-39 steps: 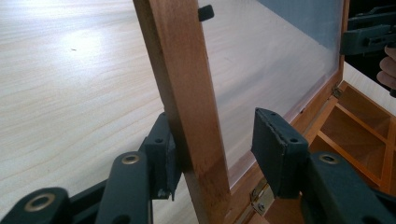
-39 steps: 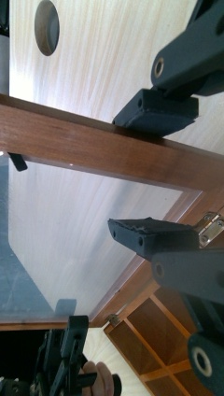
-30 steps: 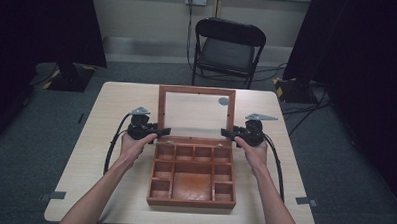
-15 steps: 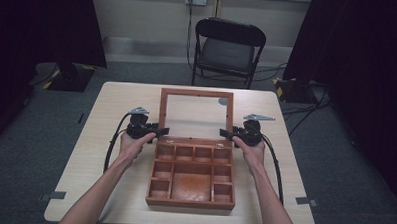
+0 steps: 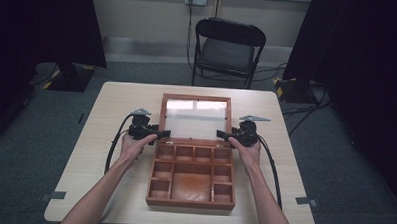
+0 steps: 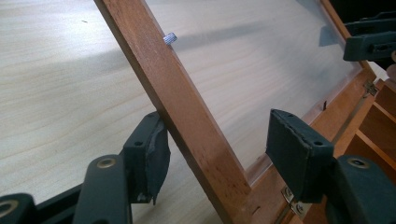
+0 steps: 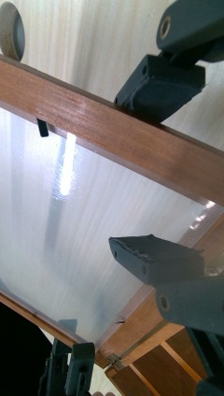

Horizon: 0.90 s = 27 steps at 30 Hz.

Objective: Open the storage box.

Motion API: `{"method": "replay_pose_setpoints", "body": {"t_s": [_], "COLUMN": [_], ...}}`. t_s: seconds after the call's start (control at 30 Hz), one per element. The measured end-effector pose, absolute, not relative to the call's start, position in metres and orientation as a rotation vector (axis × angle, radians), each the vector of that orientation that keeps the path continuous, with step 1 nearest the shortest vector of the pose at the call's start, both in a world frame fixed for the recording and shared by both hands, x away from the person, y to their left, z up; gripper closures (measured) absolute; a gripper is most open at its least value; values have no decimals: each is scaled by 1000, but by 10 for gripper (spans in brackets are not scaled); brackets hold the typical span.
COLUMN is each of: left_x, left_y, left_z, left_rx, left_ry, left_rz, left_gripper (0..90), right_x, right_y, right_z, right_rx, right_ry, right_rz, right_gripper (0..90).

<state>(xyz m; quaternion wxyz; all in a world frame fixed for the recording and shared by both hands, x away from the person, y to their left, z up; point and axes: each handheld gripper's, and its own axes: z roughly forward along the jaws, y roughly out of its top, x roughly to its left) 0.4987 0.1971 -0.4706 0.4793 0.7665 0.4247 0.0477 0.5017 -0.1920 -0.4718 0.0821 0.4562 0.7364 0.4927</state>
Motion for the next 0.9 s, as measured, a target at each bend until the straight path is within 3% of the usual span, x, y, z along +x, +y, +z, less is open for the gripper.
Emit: {"method": "replay_pose_setpoints", "body": {"t_s": [0.7, 0.9], "left_x": [503, 502], "left_y": [204, 204], "left_z": [-481, -482], "left_rx": [1836, 1861], "left_ry": [1086, 1094], "left_rz": [37, 67], "left_gripper": [374, 361], "right_x": [502, 506], "right_y": [-192, -196], "right_z": [-479, -486], "right_rx": [1415, 1492], "right_ry": [2200, 2236], "right_rz": [1406, 1446], "right_gripper": [266, 241]}}
